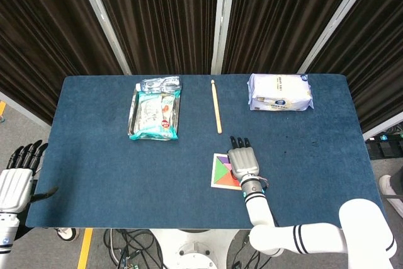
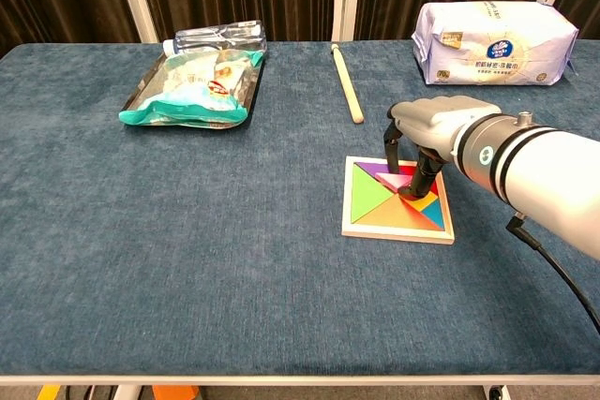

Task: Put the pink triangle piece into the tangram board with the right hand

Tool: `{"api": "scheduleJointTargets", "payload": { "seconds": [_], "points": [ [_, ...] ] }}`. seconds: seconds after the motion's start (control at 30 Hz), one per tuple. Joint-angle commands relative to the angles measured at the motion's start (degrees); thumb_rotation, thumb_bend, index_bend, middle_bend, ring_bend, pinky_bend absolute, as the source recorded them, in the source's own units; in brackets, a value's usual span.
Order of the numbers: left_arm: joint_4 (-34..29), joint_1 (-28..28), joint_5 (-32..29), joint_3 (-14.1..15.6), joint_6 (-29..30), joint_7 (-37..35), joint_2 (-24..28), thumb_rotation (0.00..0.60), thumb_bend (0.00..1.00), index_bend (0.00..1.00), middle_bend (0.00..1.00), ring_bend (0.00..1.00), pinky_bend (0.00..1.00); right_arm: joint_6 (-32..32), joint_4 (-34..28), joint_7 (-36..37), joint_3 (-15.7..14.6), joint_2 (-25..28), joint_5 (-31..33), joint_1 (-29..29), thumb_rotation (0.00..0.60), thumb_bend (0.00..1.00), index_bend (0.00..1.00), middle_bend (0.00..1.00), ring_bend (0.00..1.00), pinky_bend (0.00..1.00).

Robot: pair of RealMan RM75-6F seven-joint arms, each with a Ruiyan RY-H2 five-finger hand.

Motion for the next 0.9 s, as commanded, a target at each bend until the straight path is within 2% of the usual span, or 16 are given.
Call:
{"api": "scheduleJointTargets", "payload": {
  "seconds": [0.03, 0.1, 0.2, 0.37, 0.47, 0.53, 0.67, 0.73, 0.83, 0.9],
  "points": [
    [-0.1, 0.0, 0.1, 0.0, 0.0, 0.0, 0.1, 0.600, 0.00, 0.04, 0.00, 0.00, 0.00, -0.1, 0.0, 0.0, 0.0, 0.0, 0.1, 0.0, 0.600, 0.23, 0.35, 0.00, 0.00, 0.00],
    [-0.1, 0.1, 0.0, 0.1, 0.0, 0.1, 0.1, 0.600, 0.00, 0.04, 0.00, 0.00, 0.00, -0.3, -0.1, -0.1, 0.1, 0.1, 0.2, 0.0, 0.600, 0.23, 0.25, 0.00, 0.00, 0.00],
    [-0.2, 0.0, -0.1, 0.0, 0.0, 0.1, 0.1, 0.600, 0.00, 0.04, 0.00, 0.00, 0.00, -0.5, -0.2, 0.0, 0.2, 0.3, 0.2, -0.1, 0.600, 0.23, 0.15, 0.00, 0.00, 0.00],
    [-0.3, 0.0, -0.1, -0.1, 0.0, 0.1, 0.2, 0.600, 0.00, 0.04, 0.00, 0.00, 0.00, -0.1, -2.0, 1.4, 0.6, 1.9, -1.4, -0.7, 0.600, 0.23, 0.12, 0.00, 0.00, 0.00],
    [-0.5, 0.1, -0.2, -0.2, 0.2, 0.3, 0.2, 0.600, 0.00, 0.04, 0.00, 0.00, 0.00, 2.2, -6.5, 3.3, 0.5, 5.5, -4.3, -2.5, 0.600, 0.23, 0.11, 0.00, 0.00, 0.00],
    [-0.6, 0.2, -0.2, -0.2, 0.3, 0.5, 0.3, 0.600, 0.00, 0.04, 0.00, 0.00, 0.00, 5.2, -11.6, 5.5, -0.9, 10.1, -8.7, -5.1, 0.600, 0.23, 0.10, 0.00, 0.00, 0.00],
    [-1.6, 0.1, -0.2, -0.3, 0.4, 1.6, 0.6, 0.600, 0.00, 0.04, 0.00, 0.00, 0.00, 11.8, -20.6, 13.7, -6.2, 20.9, -21.4, -13.1, 0.600, 0.22, 0.10, 0.00, 0.00, 0.00],
    [-2.4, 0.0, -0.1, -0.5, 0.6, 2.5, 0.8, 0.600, 0.00, 0.04, 0.00, 0.00, 0.00, 13.7, -22.9, 21.4, -10.3, 27.1, -29.7, -18.3, 0.600, 0.21, 0.09, 0.00, 0.00, 0.00],
    [-3.7, -0.1, 0.0, -0.7, 0.7, 4.1, 1.0, 0.600, 0.00, 0.04, 0.00, 0.00, 0.00, 14.8, -19.3, 34.6, -16.8, 34.2, -43.2, -24.9, 0.600, 0.18, 0.02, 0.00, 0.00, 0.00],
    [-4.3, -0.3, 0.0, -0.8, 0.7, 5.1, 1.0, 0.600, 0.00, 0.04, 0.00, 0.00, 0.00, 16.1, -12.8, 43.5, -20.5, 36.9, -52.2, -28.6, 0.600, 0.16, 0.00, 0.00, 0.00, 0.00]
  ]
}}
